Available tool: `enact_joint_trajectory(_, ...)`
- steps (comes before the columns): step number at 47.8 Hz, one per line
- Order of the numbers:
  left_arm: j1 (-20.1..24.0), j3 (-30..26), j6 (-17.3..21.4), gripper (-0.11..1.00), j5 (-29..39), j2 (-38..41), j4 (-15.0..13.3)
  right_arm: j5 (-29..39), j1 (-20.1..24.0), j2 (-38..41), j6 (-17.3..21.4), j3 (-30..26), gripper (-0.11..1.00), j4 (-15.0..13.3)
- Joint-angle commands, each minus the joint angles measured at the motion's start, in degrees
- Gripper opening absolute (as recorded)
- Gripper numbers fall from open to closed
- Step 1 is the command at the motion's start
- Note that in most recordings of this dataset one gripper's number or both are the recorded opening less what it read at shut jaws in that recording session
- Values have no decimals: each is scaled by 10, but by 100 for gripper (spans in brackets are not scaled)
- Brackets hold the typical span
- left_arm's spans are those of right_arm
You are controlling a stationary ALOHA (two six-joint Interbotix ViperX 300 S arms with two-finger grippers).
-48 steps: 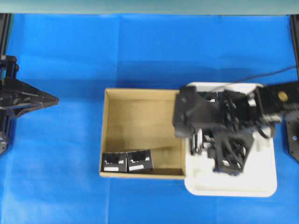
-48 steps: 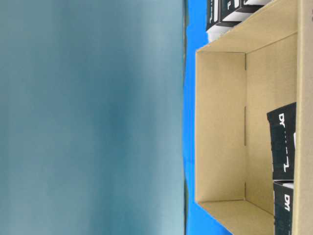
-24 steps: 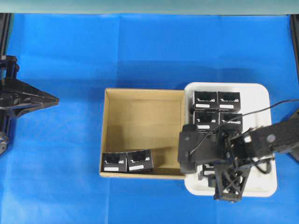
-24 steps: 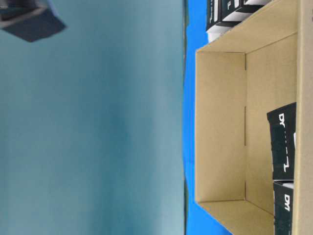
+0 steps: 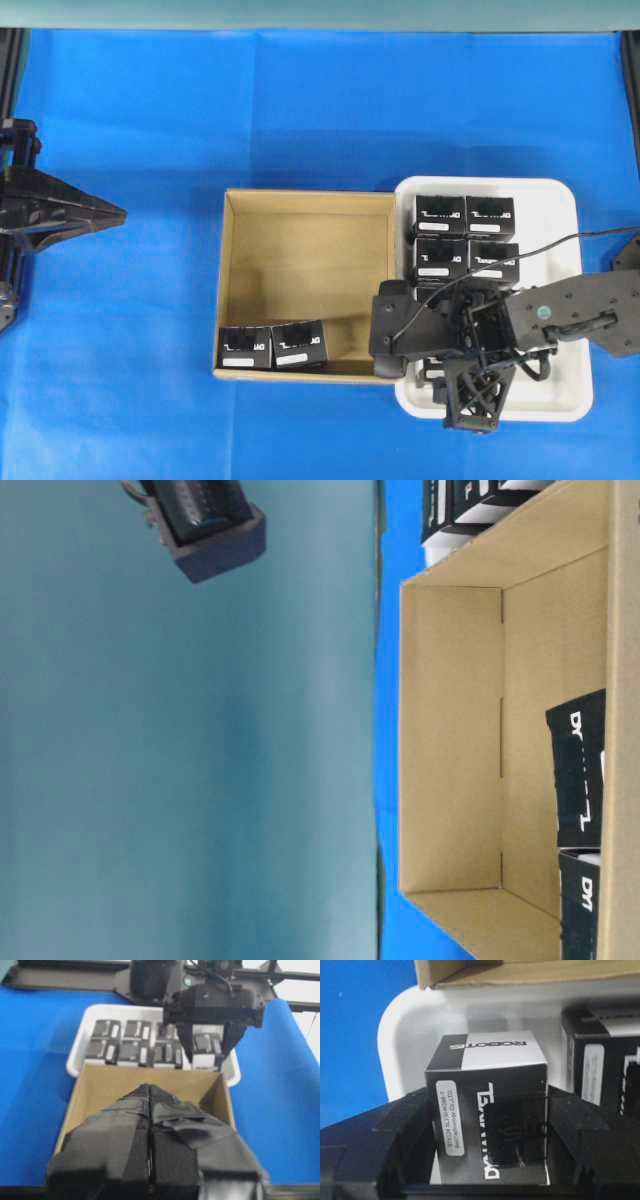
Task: Pick the box from inside the cardboard box.
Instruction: 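Lower the black box into the tray and open the right gripper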
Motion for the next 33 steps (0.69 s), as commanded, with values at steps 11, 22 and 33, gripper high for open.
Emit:
enact_joint_trajectory(11,3,-7,-4,-7,-2,4,1,-12,-3,19,-2,1,62,-4)
enact_joint_trajectory(22,3,-6,-4,-7,-2,4,1,-19,-6,20,2,7,62,-4)
enact_joint_trajectory(33,3,-6,-4,-7,-2,4,1,-31,-11,20,2,8,62,-4)
